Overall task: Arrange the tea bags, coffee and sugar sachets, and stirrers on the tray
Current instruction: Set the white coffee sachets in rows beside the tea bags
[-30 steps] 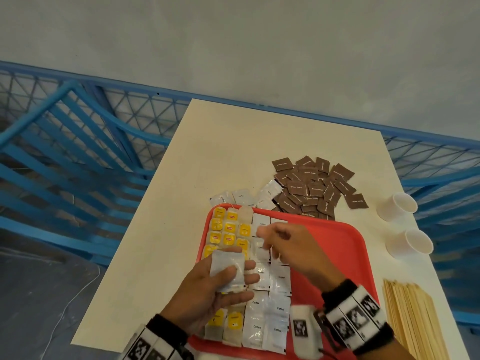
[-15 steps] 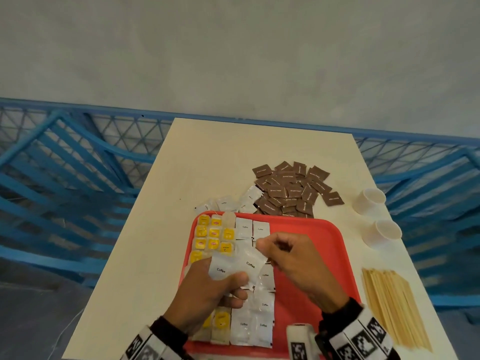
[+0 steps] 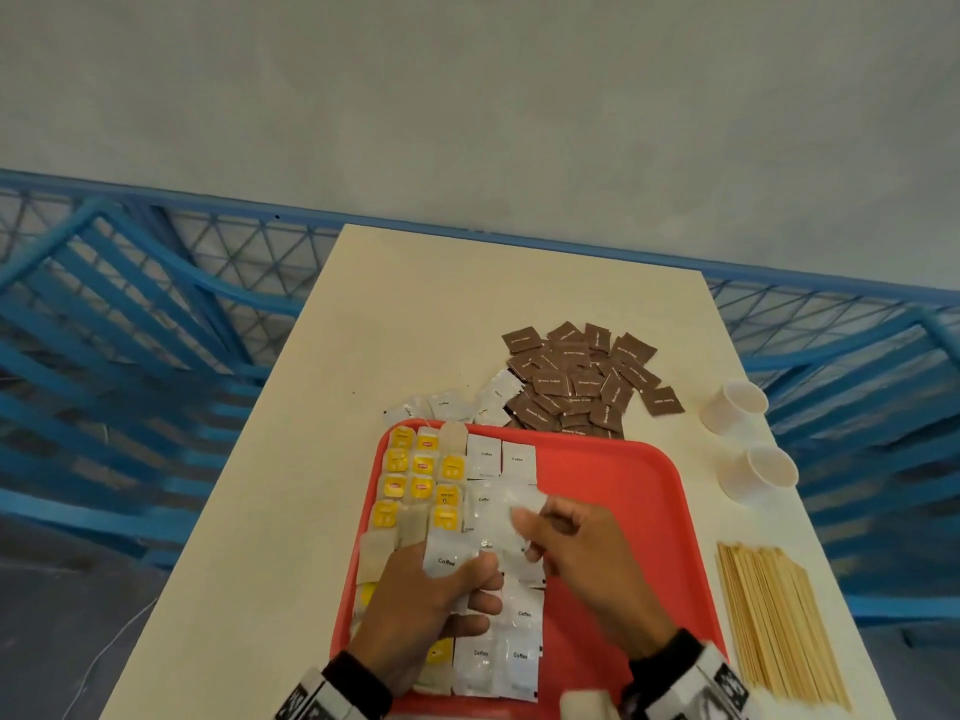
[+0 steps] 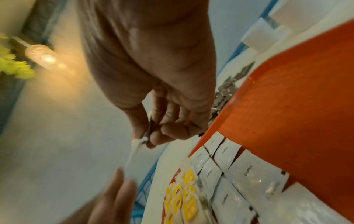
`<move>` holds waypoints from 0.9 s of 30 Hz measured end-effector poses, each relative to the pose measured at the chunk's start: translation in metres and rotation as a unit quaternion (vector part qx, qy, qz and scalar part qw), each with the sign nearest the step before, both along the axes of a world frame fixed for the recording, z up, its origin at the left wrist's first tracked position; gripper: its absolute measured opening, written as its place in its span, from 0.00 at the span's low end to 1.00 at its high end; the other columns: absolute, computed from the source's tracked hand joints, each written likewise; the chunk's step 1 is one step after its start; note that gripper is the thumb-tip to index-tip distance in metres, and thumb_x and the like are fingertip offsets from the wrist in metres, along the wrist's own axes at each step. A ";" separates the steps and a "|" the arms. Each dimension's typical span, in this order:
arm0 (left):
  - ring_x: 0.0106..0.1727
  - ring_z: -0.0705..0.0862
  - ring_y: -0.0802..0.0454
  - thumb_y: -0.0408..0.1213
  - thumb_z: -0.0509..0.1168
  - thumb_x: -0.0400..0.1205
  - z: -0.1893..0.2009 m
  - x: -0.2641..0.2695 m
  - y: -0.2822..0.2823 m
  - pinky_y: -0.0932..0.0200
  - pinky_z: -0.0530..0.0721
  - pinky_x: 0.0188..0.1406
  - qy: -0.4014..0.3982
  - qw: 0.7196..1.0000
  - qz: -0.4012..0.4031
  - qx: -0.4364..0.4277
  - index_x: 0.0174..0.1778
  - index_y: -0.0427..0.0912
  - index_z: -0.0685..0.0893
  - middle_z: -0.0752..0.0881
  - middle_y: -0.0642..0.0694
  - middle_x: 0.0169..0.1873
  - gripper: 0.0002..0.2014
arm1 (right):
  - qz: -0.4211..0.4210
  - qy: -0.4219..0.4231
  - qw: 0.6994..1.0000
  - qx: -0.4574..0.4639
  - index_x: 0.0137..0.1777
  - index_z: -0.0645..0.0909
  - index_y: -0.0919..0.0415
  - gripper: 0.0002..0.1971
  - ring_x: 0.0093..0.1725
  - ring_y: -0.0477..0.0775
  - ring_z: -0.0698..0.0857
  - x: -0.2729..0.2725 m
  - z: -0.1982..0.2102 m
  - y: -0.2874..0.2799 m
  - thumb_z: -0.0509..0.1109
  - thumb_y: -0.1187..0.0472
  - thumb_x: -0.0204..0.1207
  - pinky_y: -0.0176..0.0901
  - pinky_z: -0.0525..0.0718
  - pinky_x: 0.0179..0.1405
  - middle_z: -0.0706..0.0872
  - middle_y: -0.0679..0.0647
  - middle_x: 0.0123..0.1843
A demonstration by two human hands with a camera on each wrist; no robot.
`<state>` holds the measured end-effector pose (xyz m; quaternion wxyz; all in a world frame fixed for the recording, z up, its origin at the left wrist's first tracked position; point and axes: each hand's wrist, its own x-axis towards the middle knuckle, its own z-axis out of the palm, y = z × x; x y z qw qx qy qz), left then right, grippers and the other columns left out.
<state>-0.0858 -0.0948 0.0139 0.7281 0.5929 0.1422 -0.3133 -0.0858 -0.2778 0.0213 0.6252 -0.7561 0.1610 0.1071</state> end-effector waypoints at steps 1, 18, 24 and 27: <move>0.34 0.86 0.49 0.37 0.75 0.78 -0.003 0.000 0.003 0.58 0.85 0.31 0.007 1.000 -0.001 -0.001 0.51 0.33 0.88 0.90 0.38 0.38 0.12 | -0.017 0.012 1.000 -0.006 0.40 0.81 0.74 0.18 0.28 0.46 0.78 0.011 -0.005 -0.007 0.75 0.55 0.79 0.39 0.75 0.31 0.84 0.57 0.30; 0.34 0.88 0.47 0.35 0.74 0.80 -0.007 0.000 0.042 0.58 0.86 0.30 0.027 0.997 0.007 0.072 0.49 0.30 0.87 0.90 0.37 0.35 0.10 | -0.025 0.060 0.963 -0.261 0.38 0.85 0.62 0.11 0.39 0.54 0.87 0.117 -0.089 -0.060 0.74 0.56 0.76 0.58 0.89 0.52 0.89 0.54 0.36; 0.34 0.90 0.47 0.36 0.73 0.81 -0.006 0.003 0.038 0.58 0.86 0.28 0.028 0.996 0.018 0.085 0.51 0.33 0.87 0.92 0.34 0.41 0.09 | 0.002 0.047 0.963 -0.266 0.46 0.83 0.59 0.14 0.40 0.48 0.83 0.102 -0.086 -0.045 0.82 0.53 0.68 0.39 0.78 0.37 0.87 0.50 0.42; 0.35 0.90 0.46 0.36 0.73 0.81 -0.007 0.003 0.038 0.58 0.86 0.28 0.033 0.996 0.014 0.083 0.52 0.33 0.87 0.92 0.35 0.40 0.10 | 0.072 0.011 0.950 -0.303 0.51 0.79 0.51 0.20 0.45 0.46 0.79 0.096 -0.088 -0.041 0.84 0.52 0.64 0.39 0.79 0.43 0.81 0.47 0.48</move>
